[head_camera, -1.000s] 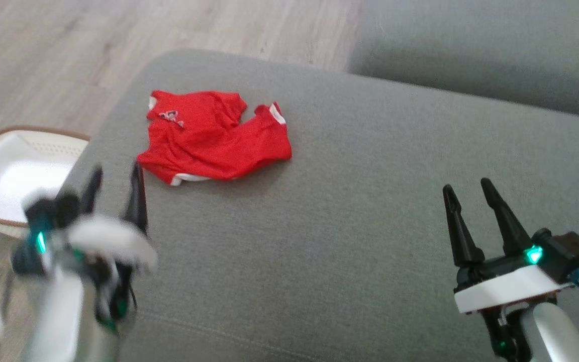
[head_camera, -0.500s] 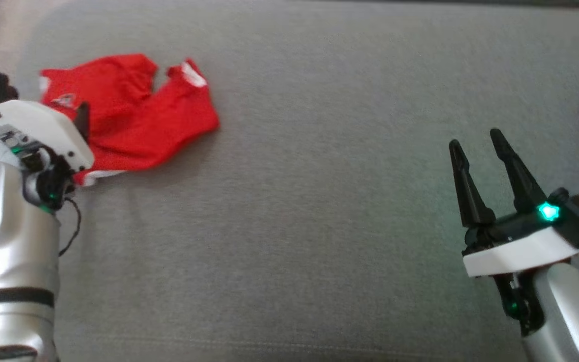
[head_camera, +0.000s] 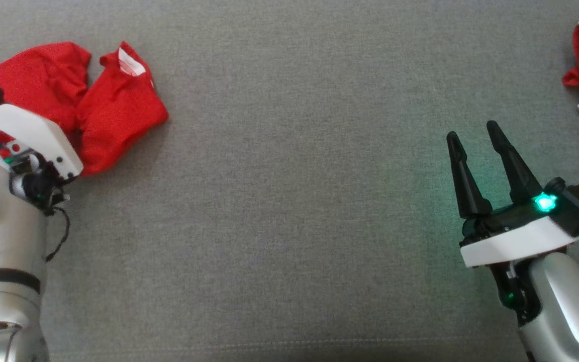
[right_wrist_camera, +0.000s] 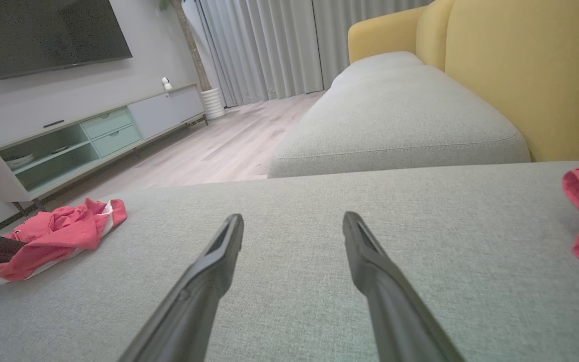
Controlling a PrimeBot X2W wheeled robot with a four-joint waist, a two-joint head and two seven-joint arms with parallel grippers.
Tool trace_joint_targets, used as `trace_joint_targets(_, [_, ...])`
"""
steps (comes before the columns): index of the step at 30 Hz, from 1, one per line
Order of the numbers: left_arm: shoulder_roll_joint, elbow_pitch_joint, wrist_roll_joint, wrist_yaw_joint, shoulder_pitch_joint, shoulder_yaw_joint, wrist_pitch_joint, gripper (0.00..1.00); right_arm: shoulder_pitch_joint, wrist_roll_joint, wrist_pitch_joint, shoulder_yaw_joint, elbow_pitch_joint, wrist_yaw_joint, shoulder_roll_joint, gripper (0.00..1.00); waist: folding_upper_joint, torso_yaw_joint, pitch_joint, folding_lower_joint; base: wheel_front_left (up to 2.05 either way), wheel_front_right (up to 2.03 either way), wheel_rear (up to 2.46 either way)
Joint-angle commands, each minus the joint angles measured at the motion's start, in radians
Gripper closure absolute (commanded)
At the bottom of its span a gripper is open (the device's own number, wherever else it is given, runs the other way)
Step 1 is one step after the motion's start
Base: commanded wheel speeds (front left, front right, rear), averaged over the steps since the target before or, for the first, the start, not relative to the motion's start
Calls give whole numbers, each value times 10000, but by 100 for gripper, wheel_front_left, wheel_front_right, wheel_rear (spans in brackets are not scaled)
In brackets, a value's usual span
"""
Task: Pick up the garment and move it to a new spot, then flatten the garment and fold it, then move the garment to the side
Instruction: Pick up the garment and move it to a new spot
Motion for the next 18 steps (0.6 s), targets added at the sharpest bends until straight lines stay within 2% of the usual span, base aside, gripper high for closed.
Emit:
trace_joint_targets(1, [333,-124,-47,-128,-64,50,-235,100,-261,67,-136,227,-243,-7,-76,0,0,57,-108,-1,0,0,0])
trace_joint_targets(11, [282,-591,-61,-632,-679,-560,-2241,100,-14,113,-299,357,287,-7,252,0,0,-65,-1748,-1,0,0,0])
trace_joint_targets(18, [201,-1208,-355,-671,-808,-1372,-2178,100,234,106,-330,337,491,-7,389,0,0,-239,-2348,-1,0,0,0])
